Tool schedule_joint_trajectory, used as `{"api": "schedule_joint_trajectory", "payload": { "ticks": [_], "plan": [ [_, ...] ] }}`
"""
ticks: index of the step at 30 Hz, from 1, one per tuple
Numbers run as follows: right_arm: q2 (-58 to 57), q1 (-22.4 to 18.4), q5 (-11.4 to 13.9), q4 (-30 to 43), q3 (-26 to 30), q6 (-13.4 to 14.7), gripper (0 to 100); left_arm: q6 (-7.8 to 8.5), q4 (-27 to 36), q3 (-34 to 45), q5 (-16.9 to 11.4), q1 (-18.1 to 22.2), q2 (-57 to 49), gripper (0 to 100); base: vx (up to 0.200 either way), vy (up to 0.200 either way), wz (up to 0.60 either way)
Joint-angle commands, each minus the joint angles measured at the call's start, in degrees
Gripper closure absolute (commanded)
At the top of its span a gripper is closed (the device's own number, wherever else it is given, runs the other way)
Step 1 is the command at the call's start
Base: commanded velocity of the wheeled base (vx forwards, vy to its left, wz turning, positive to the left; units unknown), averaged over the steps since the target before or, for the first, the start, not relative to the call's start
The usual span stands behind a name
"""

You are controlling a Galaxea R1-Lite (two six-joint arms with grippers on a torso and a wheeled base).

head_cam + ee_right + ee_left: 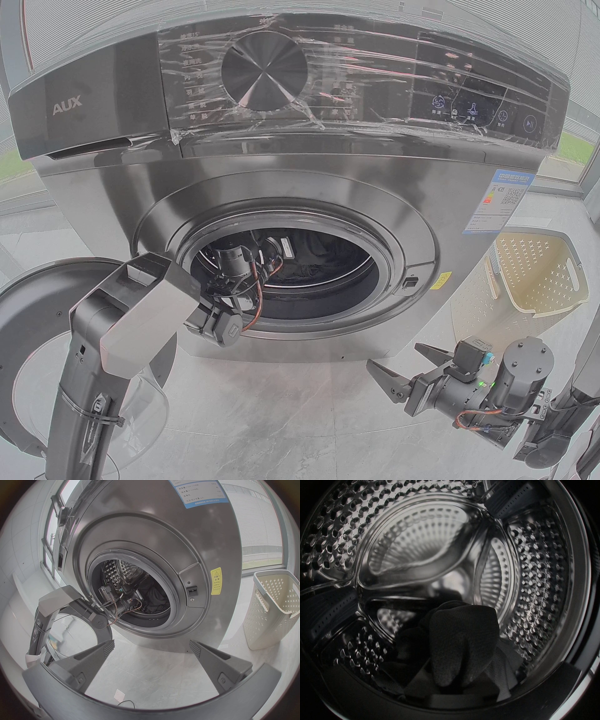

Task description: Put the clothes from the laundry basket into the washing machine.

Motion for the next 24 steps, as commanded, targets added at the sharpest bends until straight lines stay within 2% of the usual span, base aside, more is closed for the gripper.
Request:
{"api": "schedule_joint_trajectory", "payload": {
  "ticks": [1, 4, 8, 10, 12, 14, 18, 19, 22, 23, 24],
  "plan": [
    [0.01, 1.09, -0.12, -0.12, -0.30, 0.03, 0, -0.76, 0.00, -8.54, 2.21, 0.63, 4.77, 100, 0.000, 0.000, 0.00],
    [0.01, 1.00, -0.12, -0.12, -0.30, 0.12, 0, -0.76, 0.35, -11.62, 2.74, 0.90, 6.18, 100, 0.000, 0.000, 0.00],
    [0.01, 1.09, -0.12, -0.12, -0.30, 0.12, 0, -0.76, 1.23, -11.97, 2.92, 0.63, 6.62, 100, 0.000, 0.000, 0.00],
    [0.01, 1.09, -0.12, -0.12, -0.30, 0.12, 0, -1.29, 1.50, -12.85, 3.27, 0.19, 6.62, 100, 0.000, 0.000, 0.00],
    [0.01, 1.09, -0.12, -0.04, -0.30, 0.12, 0, -1.99, 1.76, -15.31, 4.85, -0.07, 6.97, 100, 0.000, 0.000, 0.00],
    [0.01, 1.09, -0.12, -0.04, -0.21, 0.12, 0, -1.99, 2.02, -16.10, 5.20, -0.07, 7.14, 100, 0.000, 0.000, 0.00],
    [0.10, 1.09, -0.12, -0.04, -0.21, 0.12, 0, -1.73, 2.02, -14.08, 5.20, 0.37, 6.79, 100, 0.000, 0.000, 0.00],
    [0.10, 1.09, -0.12, -0.04, -0.21, 0.12, 0, -1.73, 1.67, -12.59, 5.11, 0.19, 6.35, 0, 0.000, 0.000, 0.00],
    [0.10, 1.09, -0.12, -0.04, -0.21, 0.12, 0, -2.17, 1.32, -8.02, 5.03, -0.25, 4.16, 0, 0.000, 0.000, 0.00],
    [0.01, 1.00, -0.12, -0.04, -0.13, 0.12, 0, -1.73, 0.62, 0.42, 4.41, -1.12, 0.03, 0, 0.000, 0.000, 0.00],
    [0.01, 1.00, -0.12, -0.04, -0.04, 0.12, 0, -1.73, 0.27, 4.02, 3.80, -1.56, -1.64, 0, 0.000, 0.000, 0.00]
  ]
}}
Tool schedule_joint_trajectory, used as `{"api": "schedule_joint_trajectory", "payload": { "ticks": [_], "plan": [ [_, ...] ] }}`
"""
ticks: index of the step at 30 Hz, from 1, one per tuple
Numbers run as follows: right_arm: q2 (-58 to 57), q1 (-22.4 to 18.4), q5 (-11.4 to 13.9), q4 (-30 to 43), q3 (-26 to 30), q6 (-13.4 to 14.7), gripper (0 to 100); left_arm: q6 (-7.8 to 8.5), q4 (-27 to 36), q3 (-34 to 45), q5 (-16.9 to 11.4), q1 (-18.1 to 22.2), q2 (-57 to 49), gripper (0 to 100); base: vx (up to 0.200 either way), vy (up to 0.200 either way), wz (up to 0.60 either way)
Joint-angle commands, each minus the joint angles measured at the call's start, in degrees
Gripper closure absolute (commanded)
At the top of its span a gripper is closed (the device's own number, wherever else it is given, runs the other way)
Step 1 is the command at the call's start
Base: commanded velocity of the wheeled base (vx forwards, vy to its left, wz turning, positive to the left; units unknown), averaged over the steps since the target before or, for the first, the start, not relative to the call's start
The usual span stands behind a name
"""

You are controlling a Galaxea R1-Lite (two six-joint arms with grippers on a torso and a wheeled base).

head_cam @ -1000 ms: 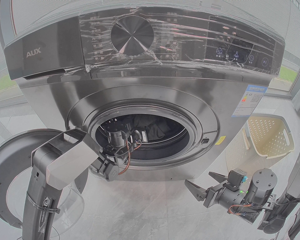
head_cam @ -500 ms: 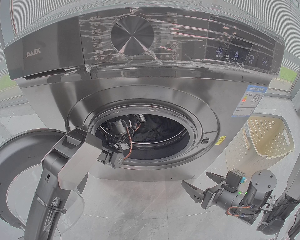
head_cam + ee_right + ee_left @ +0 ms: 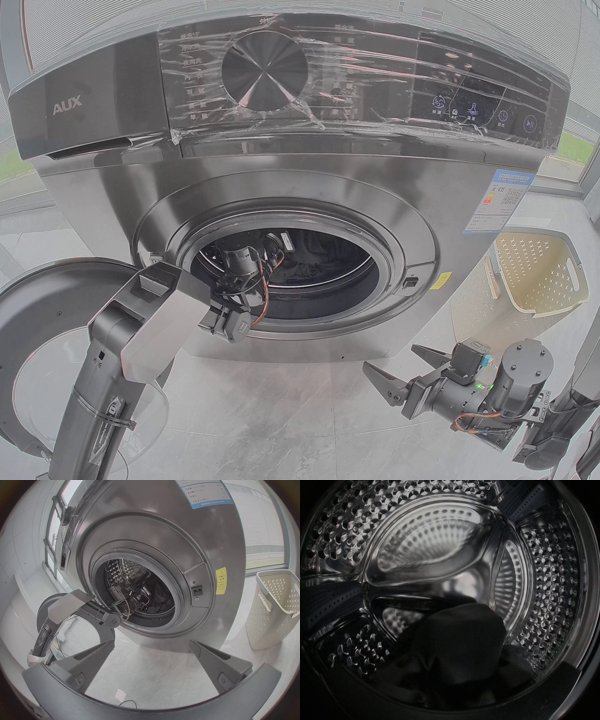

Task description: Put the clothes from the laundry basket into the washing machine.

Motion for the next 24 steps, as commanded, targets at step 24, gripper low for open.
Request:
{"api": "schedule_joint_trajectory", "payload": {
  "ticks": [24],
  "plan": [
    [-2.27, 2.48, -0.19, 0.01, 3.17, -0.10, 0, 8.18, -20.63, 78.43, -12.93, -14.98, -37.98, 0, 0.000, 0.000, 0.00]
  ]
}}
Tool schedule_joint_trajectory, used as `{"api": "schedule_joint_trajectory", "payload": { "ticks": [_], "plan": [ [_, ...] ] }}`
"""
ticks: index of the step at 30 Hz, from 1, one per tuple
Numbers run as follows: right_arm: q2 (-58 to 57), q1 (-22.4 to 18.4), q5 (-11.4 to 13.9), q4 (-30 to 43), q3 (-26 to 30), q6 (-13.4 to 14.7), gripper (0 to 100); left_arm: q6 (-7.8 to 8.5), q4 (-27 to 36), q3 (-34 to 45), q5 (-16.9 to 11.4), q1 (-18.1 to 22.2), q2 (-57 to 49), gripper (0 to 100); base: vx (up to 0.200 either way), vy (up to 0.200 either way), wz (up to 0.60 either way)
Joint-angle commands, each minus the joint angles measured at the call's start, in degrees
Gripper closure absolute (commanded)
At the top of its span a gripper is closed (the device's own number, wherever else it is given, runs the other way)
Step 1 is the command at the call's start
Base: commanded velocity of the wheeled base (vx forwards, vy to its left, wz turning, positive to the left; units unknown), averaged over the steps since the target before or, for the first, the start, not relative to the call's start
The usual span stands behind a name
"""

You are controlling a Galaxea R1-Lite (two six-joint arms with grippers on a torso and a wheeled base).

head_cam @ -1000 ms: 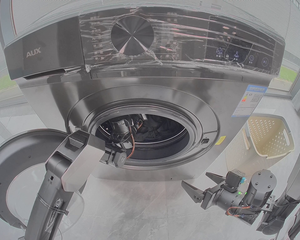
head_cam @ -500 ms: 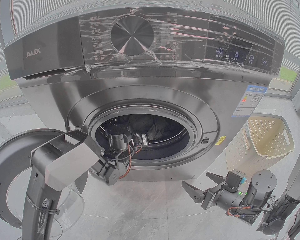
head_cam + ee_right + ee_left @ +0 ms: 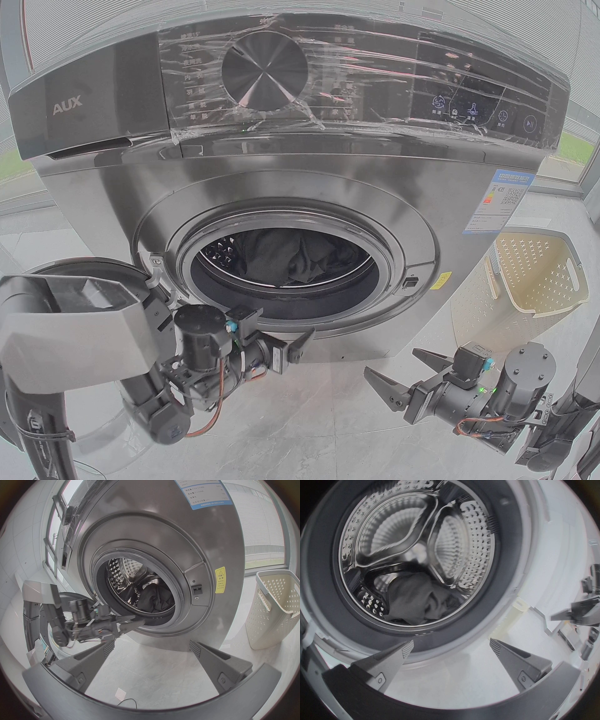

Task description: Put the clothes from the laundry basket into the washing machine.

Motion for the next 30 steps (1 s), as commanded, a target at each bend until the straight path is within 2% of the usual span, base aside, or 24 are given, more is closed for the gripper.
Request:
{"api": "schedule_joint_trajectory", "payload": {
  "ticks": [1, 3, 4, 6, 7, 10, 11, 14, 16, 17, 18, 21, 23, 26, 28, 30],
  "plan": [
    [-1.99, 1.99, -0.08, -0.01, 2.48, -0.17, 0, 1.06, -7.93, 14.13, -1.72, -6.46, -12.05, 0, 0.000, 0.000, 0.00],
    [-2.87, 2.34, -0.16, -0.01, 3.71, -0.34, 0, 0.53, -8.10, 17.20, -0.93, -8.05, -14.86, 0, 0.000, 0.000, 0.00],
    [-4.63, 2.43, -0.25, -0.01, 5.38, -0.52, 0, 0.44, -8.19, 21.60, -1.29, -9.36, -19.43, 0, 0.000, 0.000, 0.00],
    [-6.03, 2.51, -0.16, -0.01, 6.34, -0.61, 0, 0.00, -8.10, 23.09, -1.20, -9.98, -21.72, 0, 0.000, 0.000, 0.00],
    [-9.11, 2.34, -0.16, 0.08, 7.49, -0.52, 0, -0.88, -8.10, 25.03, -0.93, -11.12, -25.23, 0, 0.000, 0.000, 0.00],
    [-12.54, 1.55, -0.34, 0.16, 7.49, -0.43, 0, -1.23, -8.10, 27.75, 0.82, -11.30, -29.80, 0, 0.000, 0.000, 0.00],
    [-15.26, 1.19, -0.43, 0.25, 7.49, -0.61, 0, -1.40, -8.02, 29.60, 2.41, -11.30, -32.88, 0, 0.000, 0.000, 0.00],
    [-18.25, 0.49, -0.43, 0.25, 7.49, -1.13, 0, -1.49, -8.02, 31.97, 3.46, -11.12, -35.95, 0, 0.000, 0.000, 0.00],
    [-21.68, -0.65, -0.25, 0.60, 7.49, -3.24, 0, -1.67, -7.31, 33.90, 4.25, -10.68, -40.52, 0, 0.000, 0.000, 0.00],
    [-23.35, -2.14, -0.16, 1.75, 7.49, -3.95, 0, -1.32, -5.29, 33.90, 5.48, -9.98, -43.25, 0, 0.000, 0.000, 0.00],
    [-23.79, -2.58, -0.08, 2.10, 7.49, -4.12, 0, -1.32, -4.68, 33.90, 5.83, -9.89, -43.95, 0, 0.000, 0.000, 0.00],
    [-29.06, -6.01, 0.10, 7.55, 7.49, -4.82, 0, -1.32, 2.79, 33.90, 6.19, -7.34, -51.16, 0, -0.133, 0.000, 0.00],
    [-34.25, -8.30, 1.07, 13.79, 7.49, -6.14, 0, -1.40, 9.12, 33.90, 6.10, -5.41, -57.05, 0, -0.200, 0.000, 0.00],
    [-41.54, -11.29, 3.09, 20.99, 7.49, -6.76, 0, -0.96, 15.36, 33.90, 6.19, -4.18, -64.87, 0, -0.200, 0.000, 0.00],
    [-45.50, -12.60, 3.26, 25.30, 7.49, -7.72, 0, -0.79, 18.79, 33.90, 6.45, -3.74, -69.35, 0, -0.200, 0.000, 0.00],
    [-51.30, -16.12, 3.53, 32.24, 7.22, -8.78, 0, -0.26, 25.73, 33.81, 6.71, -1.72, -76.21, 0, -0.200, 0.000, 0.00]
  ]
}}
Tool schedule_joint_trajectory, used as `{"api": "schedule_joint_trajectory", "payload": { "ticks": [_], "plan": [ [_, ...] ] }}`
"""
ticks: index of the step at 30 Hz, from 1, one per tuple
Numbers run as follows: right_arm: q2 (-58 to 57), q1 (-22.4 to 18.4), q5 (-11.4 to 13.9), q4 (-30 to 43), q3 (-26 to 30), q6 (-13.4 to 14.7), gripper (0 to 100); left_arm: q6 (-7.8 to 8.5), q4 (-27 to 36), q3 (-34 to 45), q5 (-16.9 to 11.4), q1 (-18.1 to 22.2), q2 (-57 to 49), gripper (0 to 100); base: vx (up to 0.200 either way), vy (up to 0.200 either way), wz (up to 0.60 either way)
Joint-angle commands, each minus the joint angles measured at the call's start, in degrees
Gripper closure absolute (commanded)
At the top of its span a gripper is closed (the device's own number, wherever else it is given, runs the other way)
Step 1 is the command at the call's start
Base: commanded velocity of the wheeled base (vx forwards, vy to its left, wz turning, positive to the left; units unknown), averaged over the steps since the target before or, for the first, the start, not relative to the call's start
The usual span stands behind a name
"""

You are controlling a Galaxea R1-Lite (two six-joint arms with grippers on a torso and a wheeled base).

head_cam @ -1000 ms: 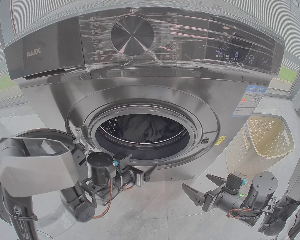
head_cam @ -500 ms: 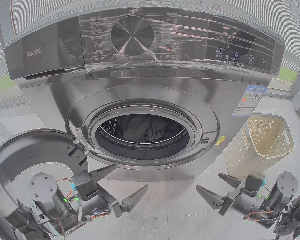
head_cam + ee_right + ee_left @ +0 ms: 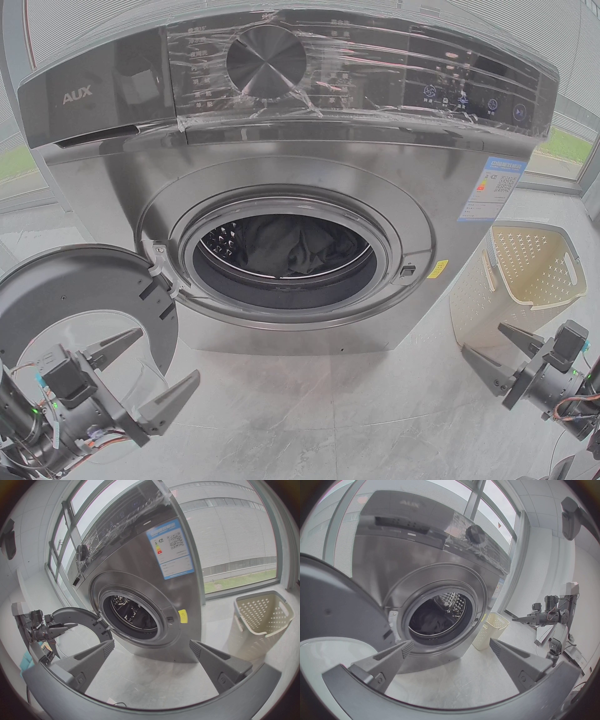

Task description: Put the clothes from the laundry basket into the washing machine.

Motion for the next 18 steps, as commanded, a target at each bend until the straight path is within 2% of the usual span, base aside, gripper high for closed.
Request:
{"api": "schedule_joint_trajectory", "payload": {
  "ticks": [1, 6, 7, 8, 10, 13, 15, 16, 18],
  "plan": [
    [-20.74, -9.55, 1.72, 15.69, 0.55, -2.91, 0, 0.86, 15.48, 0.60, 0.76, 5.89, -23.11, 0, -0.200, 0.000, 0.00],
    [-31.37, -15.96, 1.81, 26.41, -0.24, -3.79, 0, 1.30, 32.18, -0.63, 0.15, 11.51, -37.52, 0, -0.200, 0.000, 0.00],
    [-32.95, -17.02, 1.90, 27.82, -0.33, -4.31, 0, 1.39, 34.73, -0.81, 0.06, 12.39, -39.81, 0, -0.200, 0.000, 0.00],
    [-32.95, -17.02, 1.90, 27.82, -0.33, -4.31, 0, 1.39, 34.73, -0.81, 0.06, 12.39, -39.81, 0, -0.200, 0.000, 0.00],
    [-37.96, -20.71, 1.99, 31.42, -0.24, -5.28, 0, 1.39, 41.93, -1.42, -0.91, 16.17, -46.40, 0, -0.200, 0.000, 0.00],
    [-41.48, -24.31, 2.16, 34.41, -0.07, -5.81, 0, 1.57, 46.33, -1.69, -2.14, 19.42, -50.44, 0, -0.200, 0.000, 0.00],
    [-42.09, -24.75, 2.25, 34.85, 0.02, -6.16, 0, 1.57, 46.77, -1.60, -2.32, 19.78, -50.88, 0, 0.000, 0.000, 0.00],
    [-45.70, -27.04, 3.66, 37.49, 0.20, -8.27, 0, 1.65, 48.35, -1.51, -2.58, 21.27, -52.55, 0, 0.000, 0.000, 0.00],
    [-47.89, -28.36, 4.62, 39.42, 0.20, -8.71, 0, 1.65, 48.61, -1.34, -2.67, 22.06, -53.17, 0, 0.000, 0.000, 0.00]
  ]
}}
